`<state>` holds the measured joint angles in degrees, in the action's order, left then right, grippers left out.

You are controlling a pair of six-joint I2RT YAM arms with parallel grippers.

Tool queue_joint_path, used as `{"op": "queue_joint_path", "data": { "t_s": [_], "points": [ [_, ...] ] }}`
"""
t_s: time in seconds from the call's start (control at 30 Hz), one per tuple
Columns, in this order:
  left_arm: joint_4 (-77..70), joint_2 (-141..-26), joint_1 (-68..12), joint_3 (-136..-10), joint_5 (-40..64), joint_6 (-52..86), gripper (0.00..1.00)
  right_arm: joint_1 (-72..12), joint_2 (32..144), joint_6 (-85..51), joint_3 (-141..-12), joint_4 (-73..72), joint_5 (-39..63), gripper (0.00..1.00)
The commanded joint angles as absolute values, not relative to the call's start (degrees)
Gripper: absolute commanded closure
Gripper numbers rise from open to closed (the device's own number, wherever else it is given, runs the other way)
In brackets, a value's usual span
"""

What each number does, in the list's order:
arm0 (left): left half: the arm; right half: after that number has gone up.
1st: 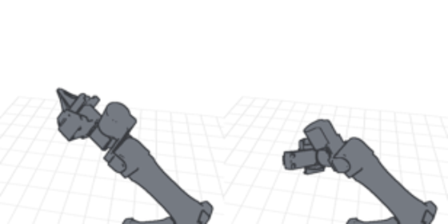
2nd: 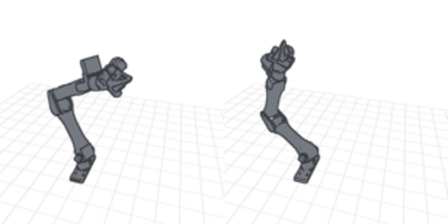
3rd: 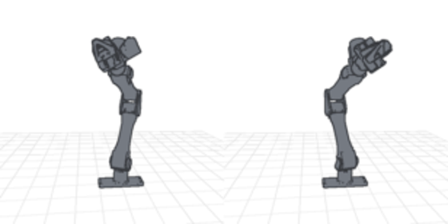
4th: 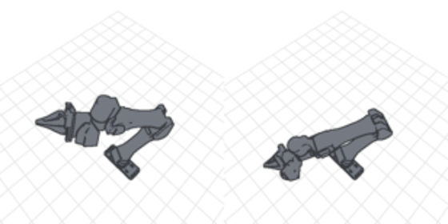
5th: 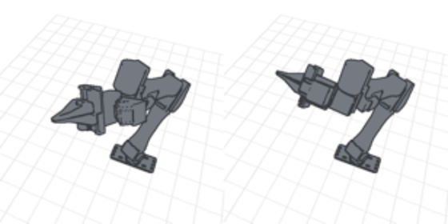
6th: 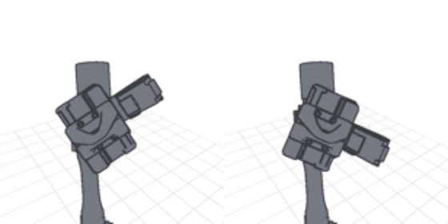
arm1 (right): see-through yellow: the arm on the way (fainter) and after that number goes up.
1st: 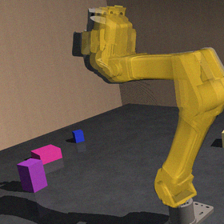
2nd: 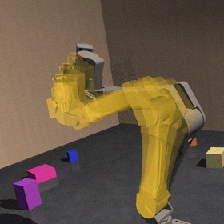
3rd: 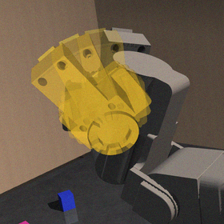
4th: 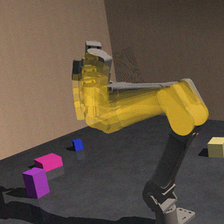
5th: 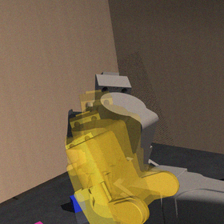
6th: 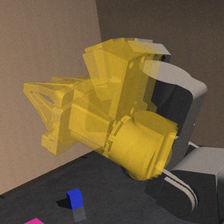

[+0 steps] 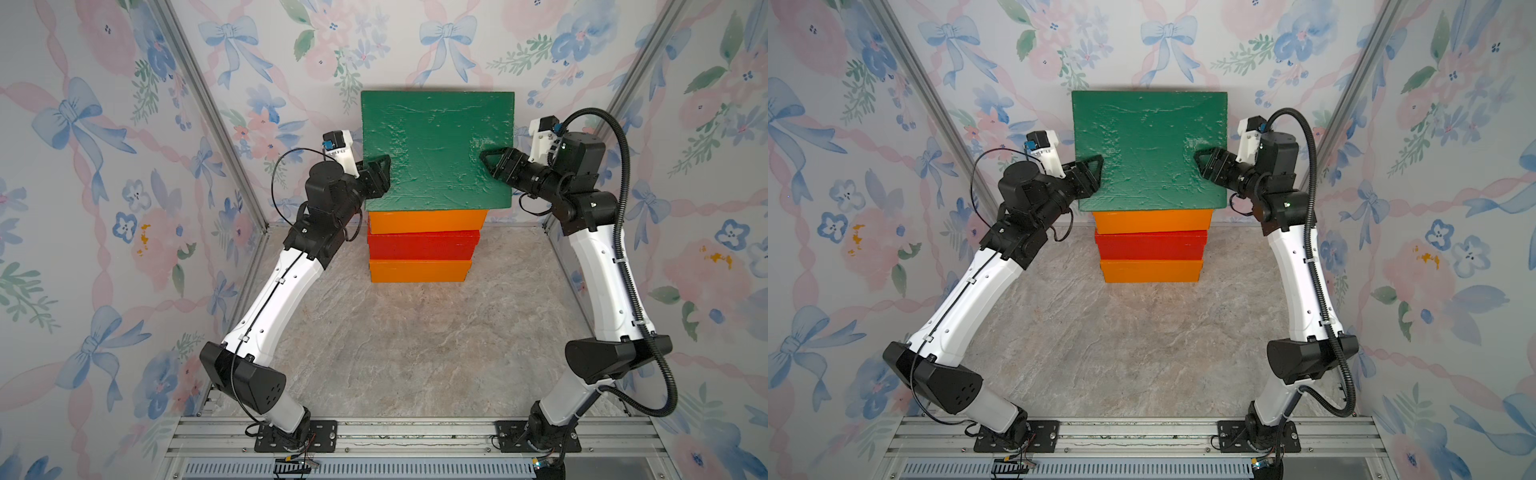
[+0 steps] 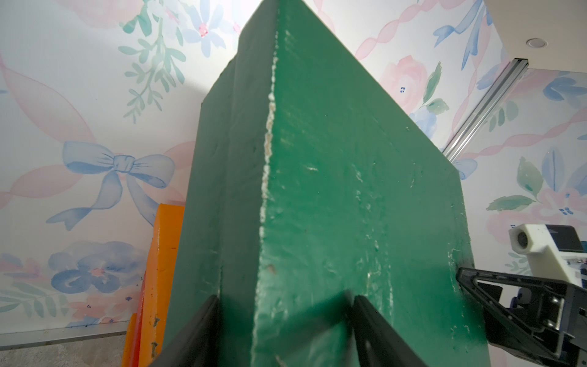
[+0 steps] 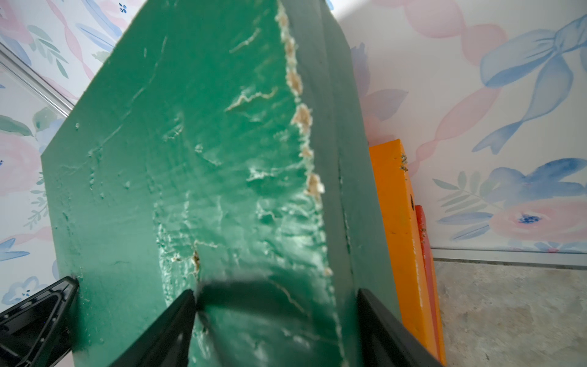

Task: Stack the shoeboxes
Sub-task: Place the shoebox at the shoebox.

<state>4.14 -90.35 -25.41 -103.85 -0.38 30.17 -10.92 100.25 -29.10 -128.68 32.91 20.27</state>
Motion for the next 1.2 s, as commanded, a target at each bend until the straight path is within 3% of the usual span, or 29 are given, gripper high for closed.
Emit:
{"op": "queue_joint_path", "data": {
  "t_s": [0.0, 0.5, 1.17],
  "points": [
    [-0.7, -91.9, -29.5, -105.3, 17.5, 31.8, 0.34, -15.9, 100.7, -32.7, -130.3, 30.3, 38.1, 0.23],
    [-0.7, -92.3, -29.5, -108.7, 18.3, 32.4, 0.34, -16.3, 100.1, -34.0, -134.2, 28.2, 38.0, 0.22],
    [-0.8, -99.8, -27.5, -113.4, 19.5, 34.0, 0.34, -13.2, 107.7, -39.2, -141.6, 24.2, 39.2, 0.22]
  ]
}}
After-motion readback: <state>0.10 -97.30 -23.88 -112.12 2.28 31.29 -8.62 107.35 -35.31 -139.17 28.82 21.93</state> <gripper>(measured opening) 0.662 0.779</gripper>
